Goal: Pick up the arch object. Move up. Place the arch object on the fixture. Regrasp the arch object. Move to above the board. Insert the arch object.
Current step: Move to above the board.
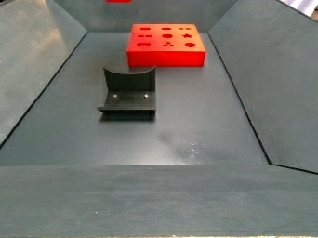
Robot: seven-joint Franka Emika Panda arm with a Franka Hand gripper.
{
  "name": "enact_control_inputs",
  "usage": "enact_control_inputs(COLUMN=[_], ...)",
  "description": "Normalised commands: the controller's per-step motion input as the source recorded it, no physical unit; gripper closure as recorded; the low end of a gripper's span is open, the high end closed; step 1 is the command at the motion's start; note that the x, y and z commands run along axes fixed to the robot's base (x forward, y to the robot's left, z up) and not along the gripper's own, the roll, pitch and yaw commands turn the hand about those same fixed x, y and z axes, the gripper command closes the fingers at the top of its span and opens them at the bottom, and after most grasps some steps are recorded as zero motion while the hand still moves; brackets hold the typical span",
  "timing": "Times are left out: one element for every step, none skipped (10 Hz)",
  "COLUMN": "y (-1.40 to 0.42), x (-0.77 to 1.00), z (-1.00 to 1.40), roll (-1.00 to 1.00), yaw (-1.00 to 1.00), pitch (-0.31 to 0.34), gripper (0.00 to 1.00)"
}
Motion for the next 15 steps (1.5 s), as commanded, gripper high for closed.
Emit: enact_control_inputs(y=[-1.0,-1.0,-1.0,-1.0,-1.0,-0.89,-0.38,-0.13,-0.04,-0.03,0.01,0.03,0.03,0.02,0.01], x=[-0.63,-0.65,-0.66,-0.68,-0.71,-0.66,-0.34,-0.18,-0.11,-0.1,-0.09,-0.07,-0.07,-0.06,-0.05], z=[0.13,0.11,0.12,0.13,0.12,0.11,0.06,0.02,0.01,0.02,0.0,0.01,0.0,0.0,0.0], roll=[-1.0,-1.0,-1.0,-1.0,-1.0,-1.0,-1.0,-1.0,-1.0,-1.0,-1.0,-0.91,-0.75,-0.46,-0.3], yaw=[-0.06,-0.07,-0.06,-0.06,-0.06,-0.06,-0.05,-0.05,-0.04,-0.04,-0.03,-0.02,-0.02,-0.01,-0.01], pitch=[0.055,0.054,0.054,0.056,0.056,0.057,0.052,0.053,0.05,0.04,0.027,0.01,-0.005,-0.023,-0.025], gripper=[1.0,1.0,1.0,1.0,1.0,1.0,1.0,1.0,1.0,1.0,1.0,1.0,1.0,1.0,1.0])
